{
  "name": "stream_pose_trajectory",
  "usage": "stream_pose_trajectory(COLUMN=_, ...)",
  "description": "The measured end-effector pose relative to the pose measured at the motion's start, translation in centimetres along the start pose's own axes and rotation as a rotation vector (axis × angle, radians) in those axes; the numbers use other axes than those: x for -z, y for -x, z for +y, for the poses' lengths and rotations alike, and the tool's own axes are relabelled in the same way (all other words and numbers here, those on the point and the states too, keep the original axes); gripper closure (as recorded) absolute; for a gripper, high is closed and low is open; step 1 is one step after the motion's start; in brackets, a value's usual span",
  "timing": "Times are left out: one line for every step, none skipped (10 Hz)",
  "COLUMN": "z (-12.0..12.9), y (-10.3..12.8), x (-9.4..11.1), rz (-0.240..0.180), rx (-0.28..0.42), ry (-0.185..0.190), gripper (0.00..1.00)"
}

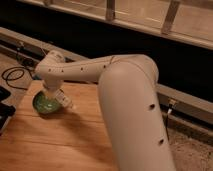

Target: Place the bottle in the ceramic bowl

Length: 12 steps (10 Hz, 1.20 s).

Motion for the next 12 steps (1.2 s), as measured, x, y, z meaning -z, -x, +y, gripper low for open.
stream_pose_trajectory(z=-0.1, y=1.4, x=-0.8, rz=0.013, rx=0.018, ry=0.002, gripper=1.00)
stream_pose_trajectory(z=-0.1, y=2.2, x=-1.5, rz=0.024, rx=0.028, ry=0.008, gripper=1.00)
stream_pose_trajectory(z=-0.2, y=3.0, x=-2.8, rz=0.049, rx=0.034, ry=0.025, gripper=1.00)
stream_pose_trajectory(z=-0.7, y=3.1, x=-3.6, rz=0.073, rx=0.035, ry=0.025, gripper=1.00)
stream_pose_trajectory(z=-0.7, y=3.3, x=-4.3, rz=0.093, rx=0.035, ry=0.034, gripper=0.99)
stream_pose_trajectory(z=-0.5, y=3.5, x=-4.6, rz=0.101, rx=0.036, ry=0.041, gripper=0.92)
stream_pose_trajectory(z=-0.6, y=3.5, x=-4.6, rz=0.100, rx=0.037, ry=0.038, gripper=0.84)
stream_pose_trajectory(z=-0.8, y=3.4, x=-4.6, rz=0.101, rx=0.034, ry=0.036, gripper=0.73)
stream_pose_trajectory(z=-0.9, y=3.3, x=-4.6, rz=0.102, rx=0.034, ry=0.032, gripper=0.61)
stream_pose_trajectory(z=-0.8, y=3.3, x=-4.6, rz=0.101, rx=0.034, ry=0.035, gripper=0.52)
stream_pose_trajectory(z=-0.7, y=3.4, x=-4.6, rz=0.101, rx=0.035, ry=0.035, gripper=0.41)
stream_pose_trajectory(z=-0.7, y=3.4, x=-4.6, rz=0.101, rx=0.036, ry=0.036, gripper=0.33)
